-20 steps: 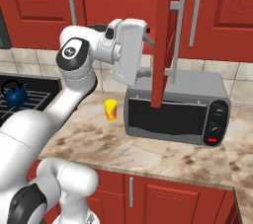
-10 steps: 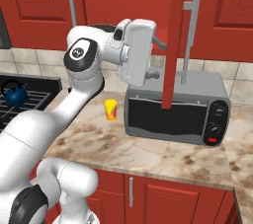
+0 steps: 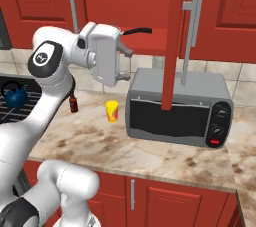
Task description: Pick the pan from the cabinet and place it on the stove. Then turn on the stove burner for the pan.
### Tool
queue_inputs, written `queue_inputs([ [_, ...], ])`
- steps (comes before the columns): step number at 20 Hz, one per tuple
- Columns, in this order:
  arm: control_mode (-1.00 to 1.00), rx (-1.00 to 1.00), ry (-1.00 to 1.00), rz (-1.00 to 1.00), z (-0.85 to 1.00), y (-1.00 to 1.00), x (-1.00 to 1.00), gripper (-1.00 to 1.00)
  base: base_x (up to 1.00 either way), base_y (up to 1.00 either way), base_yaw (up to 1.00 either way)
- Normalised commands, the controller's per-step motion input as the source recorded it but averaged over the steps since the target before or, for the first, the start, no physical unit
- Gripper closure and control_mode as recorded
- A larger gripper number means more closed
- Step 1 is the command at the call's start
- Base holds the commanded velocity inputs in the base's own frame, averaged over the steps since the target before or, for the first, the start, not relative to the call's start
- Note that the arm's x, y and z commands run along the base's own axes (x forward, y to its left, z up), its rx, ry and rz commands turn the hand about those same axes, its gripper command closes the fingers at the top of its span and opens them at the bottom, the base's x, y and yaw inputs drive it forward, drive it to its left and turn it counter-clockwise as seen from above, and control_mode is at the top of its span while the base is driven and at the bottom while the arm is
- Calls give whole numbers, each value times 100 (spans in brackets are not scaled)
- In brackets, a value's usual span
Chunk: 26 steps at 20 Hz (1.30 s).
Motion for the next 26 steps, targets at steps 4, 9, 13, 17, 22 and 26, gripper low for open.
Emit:
queue_inputs([
  [4, -100, 1, -34, 0, -1, 100, -26, -100, 0, 0, 0],
  [9, -100, 6, -35, 6, 0, 88, -5, -100, 0, 0, 0],
  [13, -100, 12, -35, 19, 0, 69, 1, -100, 0, 0, 0],
  [17, -100, 13, -37, 28, 0, 64, 9, -100, 0, 0, 0],
  [22, -100, 14, -38, 32, 1, 56, 19, -100, 0, 0, 0],
  [26, -100, 13, -38, 34, 3, 46, 34, -100, 0, 0, 0],
])
